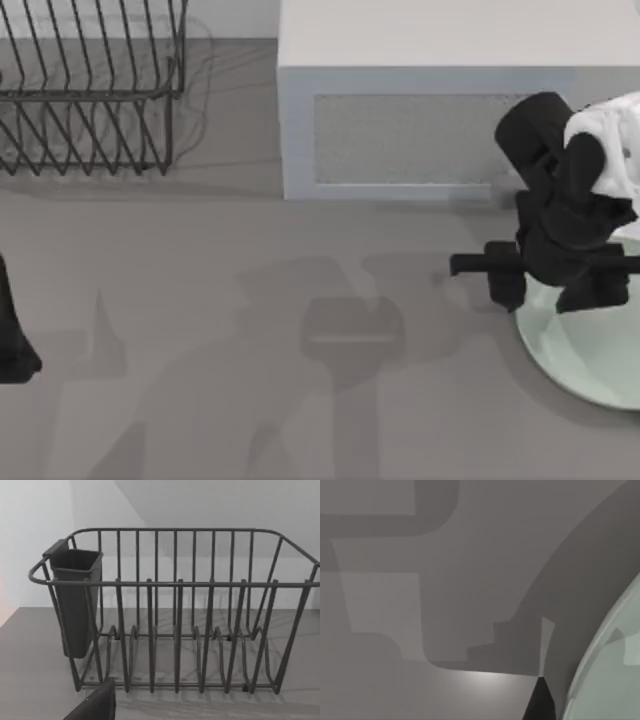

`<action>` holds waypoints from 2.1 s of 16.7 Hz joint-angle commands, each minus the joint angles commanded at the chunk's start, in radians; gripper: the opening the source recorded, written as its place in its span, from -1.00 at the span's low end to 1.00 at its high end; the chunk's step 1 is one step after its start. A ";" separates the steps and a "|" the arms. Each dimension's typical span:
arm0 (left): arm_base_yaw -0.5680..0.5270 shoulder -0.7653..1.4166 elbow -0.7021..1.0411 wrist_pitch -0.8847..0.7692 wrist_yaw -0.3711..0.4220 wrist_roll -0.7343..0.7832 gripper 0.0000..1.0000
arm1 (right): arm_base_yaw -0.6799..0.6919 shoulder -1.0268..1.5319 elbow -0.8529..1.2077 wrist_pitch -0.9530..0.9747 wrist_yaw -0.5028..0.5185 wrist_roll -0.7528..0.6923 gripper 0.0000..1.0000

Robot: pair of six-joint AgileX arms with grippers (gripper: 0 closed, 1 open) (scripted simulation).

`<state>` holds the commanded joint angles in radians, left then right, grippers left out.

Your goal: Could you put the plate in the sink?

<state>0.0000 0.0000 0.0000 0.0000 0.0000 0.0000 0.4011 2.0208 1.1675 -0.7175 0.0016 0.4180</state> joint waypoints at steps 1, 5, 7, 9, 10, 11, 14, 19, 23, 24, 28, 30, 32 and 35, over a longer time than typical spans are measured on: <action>0.000 0.000 0.000 0.000 0.000 0.000 1.00 | 0.000 0.000 0.000 0.000 0.000 0.000 -0.96; 0.000 0.000 0.000 0.000 0.000 0.000 1.00 | 0.000 0.000 0.000 0.000 0.000 0.000 -1.00; 0.000 0.000 0.000 0.000 0.000 0.000 1.00 | 0.000 0.000 0.000 0.000 0.000 0.000 -1.00; 0.000 0.000 0.000 0.000 0.000 0.000 1.00 | 0.000 0.000 0.000 0.000 0.000 0.000 -1.00; 0.000 0.000 0.000 0.000 0.000 0.000 1.00 | -0.012 -0.073 0.023 0.003 0.007 -0.003 -1.00; 0.000 0.000 0.000 0.000 0.000 0.000 1.00 | -0.011 -0.073 0.023 0.001 0.008 -0.003 -1.00; 0.000 0.000 0.000 0.000 0.000 0.000 1.00 | 0.037 -0.070 0.056 -0.064 0.037 -0.020 -1.00; 0.000 0.000 0.000 0.000 0.000 0.000 1.00 | 0.133 -0.088 0.282 -0.349 0.111 -0.060 -1.00; 0.000 0.000 0.000 0.000 0.000 0.000 1.00 | 0.142 -0.098 0.566 -0.634 0.125 -0.068 -1.00; 0.000 0.000 0.000 0.000 0.000 0.000 1.00 | 0.132 -0.098 0.641 -0.705 0.119 -0.066 -1.00; 0.000 0.000 0.000 0.000 0.000 0.000 1.00 | 0.057 -0.085 0.913 -0.941 0.065 -0.042 -1.00; 0.000 0.000 0.000 0.000 0.000 0.000 1.00 | 0.013 -0.077 1.000 -1.001 0.032 -0.026 -1.00; 0.000 0.000 0.000 0.000 0.000 0.000 1.00 | -0.018 -0.075 1.046 -1.026 0.010 -0.015 -1.00; 0.000 0.000 0.000 0.000 0.000 0.000 1.00 | -0.023 -0.075 1.052 -1.029 0.006 -0.014 -1.00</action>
<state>0.0000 0.0000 0.0000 0.0000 0.0000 0.0000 0.3781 1.9453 2.2199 -1.7461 0.0077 0.4045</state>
